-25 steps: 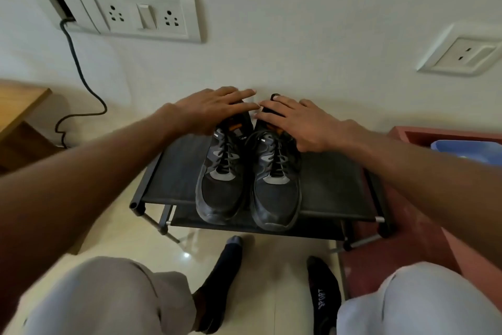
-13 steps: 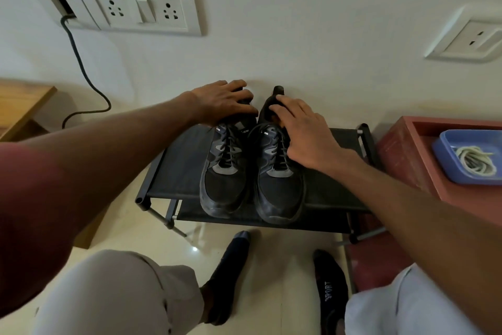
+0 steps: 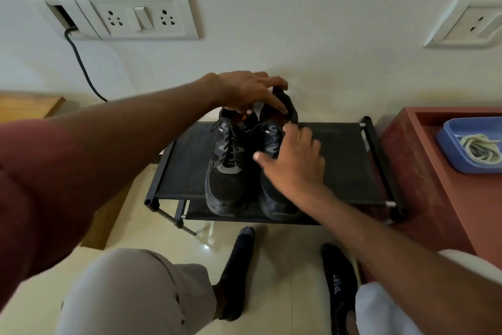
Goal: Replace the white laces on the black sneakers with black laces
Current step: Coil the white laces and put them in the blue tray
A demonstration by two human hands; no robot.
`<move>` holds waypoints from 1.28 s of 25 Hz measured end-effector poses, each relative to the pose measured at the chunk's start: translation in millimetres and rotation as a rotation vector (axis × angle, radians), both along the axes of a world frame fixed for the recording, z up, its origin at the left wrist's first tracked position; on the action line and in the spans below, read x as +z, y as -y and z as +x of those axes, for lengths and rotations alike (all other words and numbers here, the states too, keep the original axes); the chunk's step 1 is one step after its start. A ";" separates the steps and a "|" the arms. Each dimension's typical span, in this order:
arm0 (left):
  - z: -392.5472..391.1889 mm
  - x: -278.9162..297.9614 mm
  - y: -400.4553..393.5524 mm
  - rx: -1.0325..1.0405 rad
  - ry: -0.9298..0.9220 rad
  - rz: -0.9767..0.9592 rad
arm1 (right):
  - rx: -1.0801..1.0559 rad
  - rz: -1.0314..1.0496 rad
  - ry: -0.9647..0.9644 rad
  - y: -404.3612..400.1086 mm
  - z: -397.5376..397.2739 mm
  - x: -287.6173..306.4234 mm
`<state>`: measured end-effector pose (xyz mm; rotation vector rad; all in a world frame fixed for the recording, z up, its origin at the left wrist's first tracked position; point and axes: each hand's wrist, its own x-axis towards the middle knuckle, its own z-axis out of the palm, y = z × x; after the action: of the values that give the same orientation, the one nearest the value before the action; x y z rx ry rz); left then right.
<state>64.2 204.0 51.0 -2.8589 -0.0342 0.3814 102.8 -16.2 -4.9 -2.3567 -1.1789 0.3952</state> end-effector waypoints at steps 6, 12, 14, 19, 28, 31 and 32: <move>15.4 -22.5 -10.3 -0.067 -0.153 0.156 | -0.076 -0.235 -0.111 0.6 -15.6 -25.2; 7.7 -24.6 -9.7 -0.037 -0.079 0.112 | -0.076 -0.216 -0.193 0.1 0.5 -20.0; -0.6 -12.6 -7.6 0.010 -0.049 0.069 | -0.076 -0.176 -0.212 3.9 9.5 -10.8; -38.7 36.4 21.7 0.271 0.084 0.029 | -0.122 0.005 -0.213 23.2 30.4 24.4; -88.0 44.3 159.3 1.237 0.512 -0.146 | -0.600 0.349 -0.442 87.5 -1.2 50.5; -90.7 30.0 192.7 1.399 0.539 -0.248 | -0.654 0.379 -0.885 95.6 -18.0 36.7; -91.9 24.7 200.3 1.444 0.554 -0.281 | -0.638 0.384 -1.019 97.5 -24.3 32.9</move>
<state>-27.7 3.7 75.7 -2.5109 -2.2600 -0.2308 78.5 -113.7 28.0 -1.6537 -0.0095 0.8788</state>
